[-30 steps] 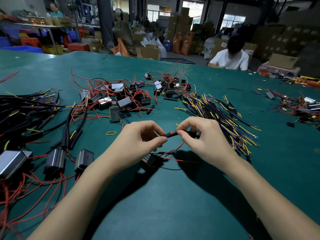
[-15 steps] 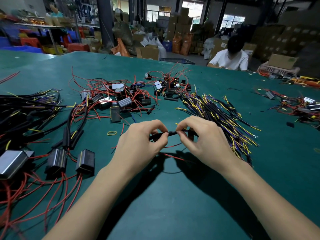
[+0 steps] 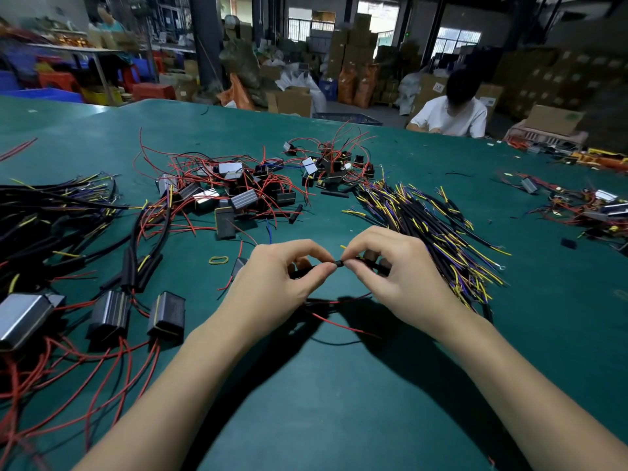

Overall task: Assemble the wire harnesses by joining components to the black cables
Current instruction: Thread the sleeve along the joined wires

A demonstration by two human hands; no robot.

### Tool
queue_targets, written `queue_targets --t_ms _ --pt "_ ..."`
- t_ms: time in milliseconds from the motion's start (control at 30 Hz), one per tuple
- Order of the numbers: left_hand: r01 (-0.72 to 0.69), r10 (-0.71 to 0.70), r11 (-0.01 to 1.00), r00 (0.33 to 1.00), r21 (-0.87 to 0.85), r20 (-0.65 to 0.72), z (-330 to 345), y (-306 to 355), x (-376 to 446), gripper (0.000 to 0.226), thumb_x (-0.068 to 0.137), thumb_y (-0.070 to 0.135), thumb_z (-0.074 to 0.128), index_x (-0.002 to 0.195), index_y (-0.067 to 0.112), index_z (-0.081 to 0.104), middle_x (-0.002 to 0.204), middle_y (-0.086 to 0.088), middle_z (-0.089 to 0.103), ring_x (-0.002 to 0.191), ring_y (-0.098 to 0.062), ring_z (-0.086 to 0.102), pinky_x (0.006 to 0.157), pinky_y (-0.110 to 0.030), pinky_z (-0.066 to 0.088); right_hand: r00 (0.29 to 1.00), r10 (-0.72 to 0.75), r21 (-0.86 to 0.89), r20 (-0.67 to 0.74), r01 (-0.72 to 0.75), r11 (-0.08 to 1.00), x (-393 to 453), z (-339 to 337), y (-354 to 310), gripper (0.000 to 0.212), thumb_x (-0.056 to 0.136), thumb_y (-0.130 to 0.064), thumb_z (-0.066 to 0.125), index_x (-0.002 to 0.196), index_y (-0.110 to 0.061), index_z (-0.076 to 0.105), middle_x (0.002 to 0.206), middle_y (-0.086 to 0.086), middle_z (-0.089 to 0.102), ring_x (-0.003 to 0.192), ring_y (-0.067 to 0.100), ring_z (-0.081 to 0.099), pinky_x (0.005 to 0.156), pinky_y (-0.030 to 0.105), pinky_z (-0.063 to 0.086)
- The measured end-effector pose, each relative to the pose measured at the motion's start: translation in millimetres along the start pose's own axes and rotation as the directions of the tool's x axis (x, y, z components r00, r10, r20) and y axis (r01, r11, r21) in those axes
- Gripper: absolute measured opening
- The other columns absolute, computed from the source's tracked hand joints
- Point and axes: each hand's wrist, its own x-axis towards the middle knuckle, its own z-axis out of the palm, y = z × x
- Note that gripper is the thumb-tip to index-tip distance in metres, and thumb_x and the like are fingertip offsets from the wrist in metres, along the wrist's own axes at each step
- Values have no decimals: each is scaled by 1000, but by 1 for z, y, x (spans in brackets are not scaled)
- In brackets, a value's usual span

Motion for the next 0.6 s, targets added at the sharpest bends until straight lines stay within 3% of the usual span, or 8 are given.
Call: queue_targets --t_ms 100,200,300,433,600 --pt "-5 6 1000 1000 -17 12 1 1 0 7 85 33 68 79 30 70 53 -2 51 48 -11 34 52 -30 32 998 47 115 41 -51 992 1 -1 2 6 84 -4 69 86 -9 72 85 1 65 77 17 60 67 31 48" --pt "9 -9 997 1000 -79 -7 2 3 1 8 86 27 69 78 25 71 49 4 42 47 -10 31 49 -22 26 993 96 161 68 -106 981 1 -4 6 14 83 -3 70 94 -11 72 88 -5 65 75 27 61 74 45 51" --pt "14 -14 992 1000 -126 -1 1 4 1 8 86 25 68 79 22 71 49 3 40 48 -10 30 48 -21 24 990 123 196 63 -133 972 0 -5 9 16 83 0 69 92 -14 71 85 -5 66 72 21 62 73 47 52" --pt "-5 4 994 1000 -110 -9 0 4 1 9 86 25 68 79 20 71 49 2 36 48 -11 28 48 -23 23 986 149 274 69 -163 948 0 -4 7 17 84 1 67 88 -15 70 79 6 69 73 25 63 71 46 52" --pt "-34 29 996 998 -86 -54 1 2 1 6 85 24 69 80 21 71 46 8 35 47 -9 28 47 -19 23 985 143 311 91 -165 936 1 -3 4 15 83 5 67 83 -10 67 74 3 68 66 11 62 66 30 53"
